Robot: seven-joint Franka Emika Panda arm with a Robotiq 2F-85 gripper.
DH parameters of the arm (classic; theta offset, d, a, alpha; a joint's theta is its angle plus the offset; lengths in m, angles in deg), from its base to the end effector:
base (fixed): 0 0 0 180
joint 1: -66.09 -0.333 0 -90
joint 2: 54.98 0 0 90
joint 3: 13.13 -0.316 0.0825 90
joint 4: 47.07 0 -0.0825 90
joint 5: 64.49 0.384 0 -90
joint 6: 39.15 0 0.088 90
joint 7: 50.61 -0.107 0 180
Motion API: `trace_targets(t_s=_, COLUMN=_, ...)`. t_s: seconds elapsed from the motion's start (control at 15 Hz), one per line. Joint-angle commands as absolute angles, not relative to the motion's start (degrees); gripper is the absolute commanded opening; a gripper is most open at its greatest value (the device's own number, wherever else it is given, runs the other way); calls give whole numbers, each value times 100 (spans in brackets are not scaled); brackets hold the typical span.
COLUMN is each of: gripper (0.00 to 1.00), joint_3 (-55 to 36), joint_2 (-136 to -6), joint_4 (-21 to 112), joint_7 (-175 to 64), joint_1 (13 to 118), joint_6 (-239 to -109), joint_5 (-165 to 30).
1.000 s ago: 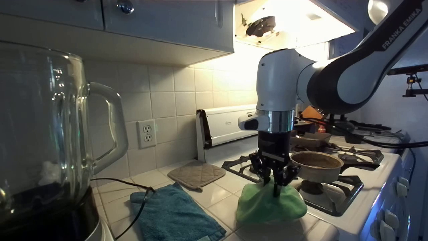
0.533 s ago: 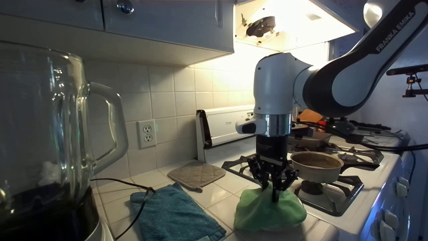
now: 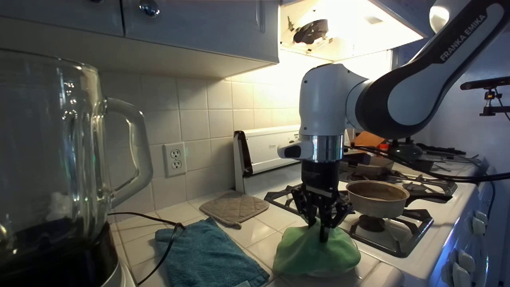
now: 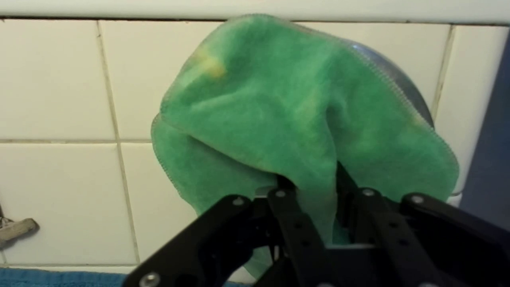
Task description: Remove the lid and green towel from the top of the saucepan on the stove.
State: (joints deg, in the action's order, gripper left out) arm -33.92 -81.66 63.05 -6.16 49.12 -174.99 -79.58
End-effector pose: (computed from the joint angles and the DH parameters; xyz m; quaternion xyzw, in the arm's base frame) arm 0.5045 0.3727 0.2637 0.7018 0.7122 0.0113 0.0133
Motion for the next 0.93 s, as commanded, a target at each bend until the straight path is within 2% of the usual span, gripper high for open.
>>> trace_targets(t_s=0.0, gripper=7, joint_3=-3417, joint_2=-8280, joint_4=6191, joint_7=-482, joint_1=4923, joint_6=-17611, joint_5=-7845)
trace_targets(t_s=0.87, gripper=7, joint_3=-2998, joint_2=-8279, joint_4=6457, joint_7=-959, joint_1=4674, joint_6=-18697, joint_5=-8564)
